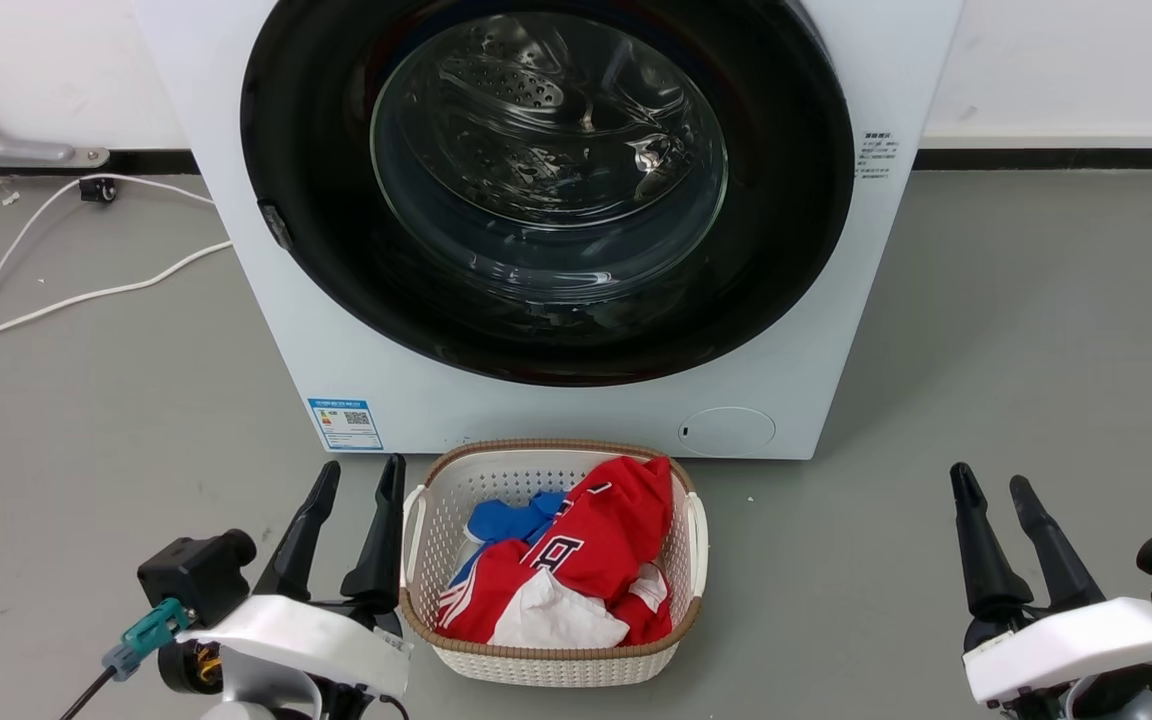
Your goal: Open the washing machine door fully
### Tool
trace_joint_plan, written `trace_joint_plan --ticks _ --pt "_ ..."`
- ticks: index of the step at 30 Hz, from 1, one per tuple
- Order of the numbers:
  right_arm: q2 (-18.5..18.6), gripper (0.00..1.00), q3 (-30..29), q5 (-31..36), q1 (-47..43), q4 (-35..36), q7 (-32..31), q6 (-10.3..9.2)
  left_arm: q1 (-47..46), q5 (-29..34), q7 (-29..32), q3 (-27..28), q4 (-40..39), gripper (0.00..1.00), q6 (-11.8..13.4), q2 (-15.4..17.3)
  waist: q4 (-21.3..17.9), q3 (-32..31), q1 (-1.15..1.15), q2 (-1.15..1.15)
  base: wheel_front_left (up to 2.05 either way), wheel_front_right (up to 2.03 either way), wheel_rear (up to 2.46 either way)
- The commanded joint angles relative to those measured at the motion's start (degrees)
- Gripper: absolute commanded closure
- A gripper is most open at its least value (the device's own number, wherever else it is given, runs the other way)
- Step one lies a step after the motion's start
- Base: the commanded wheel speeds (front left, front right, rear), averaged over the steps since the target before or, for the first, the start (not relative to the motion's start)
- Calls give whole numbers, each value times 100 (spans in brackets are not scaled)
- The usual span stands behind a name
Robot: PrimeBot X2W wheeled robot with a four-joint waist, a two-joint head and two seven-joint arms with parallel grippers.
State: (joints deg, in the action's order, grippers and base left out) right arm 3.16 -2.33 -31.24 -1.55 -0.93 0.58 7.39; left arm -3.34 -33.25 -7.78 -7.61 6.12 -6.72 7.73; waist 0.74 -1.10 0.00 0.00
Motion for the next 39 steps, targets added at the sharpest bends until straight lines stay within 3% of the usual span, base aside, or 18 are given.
trace_joint_plan --ticks 1,21,39 --pt "-6 0 -15 190 -7 91 -6 10 -14 184 -56 -21 -58 0 35 49 -2 7 0 0 0 0 0" --pt "-22 0 -83 1409 -43 220 -82 12 6 1295 -336 -9 -27 0 215 79 -34 49 0 0 0 0 0" --pt "-28 0 -65 2080 -53 129 50 14 51 1965 -532 -26 10 0 124 78 -14 44 0 0 0 0 0"
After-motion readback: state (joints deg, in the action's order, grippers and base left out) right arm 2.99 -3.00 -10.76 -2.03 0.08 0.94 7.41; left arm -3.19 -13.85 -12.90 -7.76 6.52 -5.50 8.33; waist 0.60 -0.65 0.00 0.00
